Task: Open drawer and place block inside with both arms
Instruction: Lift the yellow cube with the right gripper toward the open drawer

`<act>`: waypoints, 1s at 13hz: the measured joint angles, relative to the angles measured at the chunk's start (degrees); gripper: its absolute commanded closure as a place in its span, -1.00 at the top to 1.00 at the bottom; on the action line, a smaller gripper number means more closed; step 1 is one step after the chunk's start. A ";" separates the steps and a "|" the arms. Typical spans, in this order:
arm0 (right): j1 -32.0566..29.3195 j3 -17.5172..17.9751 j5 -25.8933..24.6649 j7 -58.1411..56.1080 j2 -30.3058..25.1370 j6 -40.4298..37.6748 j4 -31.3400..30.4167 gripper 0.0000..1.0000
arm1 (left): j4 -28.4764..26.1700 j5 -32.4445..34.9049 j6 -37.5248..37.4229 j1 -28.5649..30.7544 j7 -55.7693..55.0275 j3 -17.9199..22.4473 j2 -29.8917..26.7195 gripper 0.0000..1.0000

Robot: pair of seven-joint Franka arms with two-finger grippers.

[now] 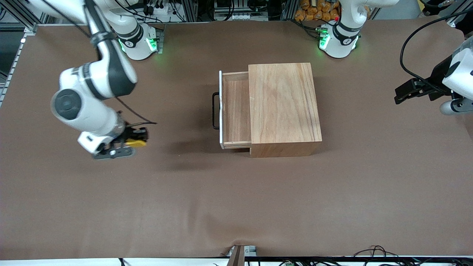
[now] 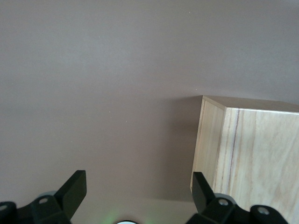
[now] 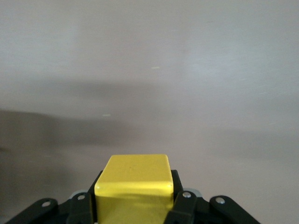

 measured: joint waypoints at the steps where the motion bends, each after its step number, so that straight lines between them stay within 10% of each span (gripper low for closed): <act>1: 3.66 0.05 0.00 5.15 0.03 0.01 0.44 -0.16 | 0.01 0.00 0.00 -0.01 0.00 -0.07 0.00 1.00; 7: 21.27 0.03 -0.04 42.45 2.72 0.02 6.00 -0.16 | 0.06 0.00 0.00 0.11 0.00 -0.11 -0.18 1.00; 13: 23.75 -0.13 0.27 77.22 5.83 0.12 9.17 -0.16 | -0.10 -0.30 -0.83 3.25 0.69 -1.53 -1.26 1.00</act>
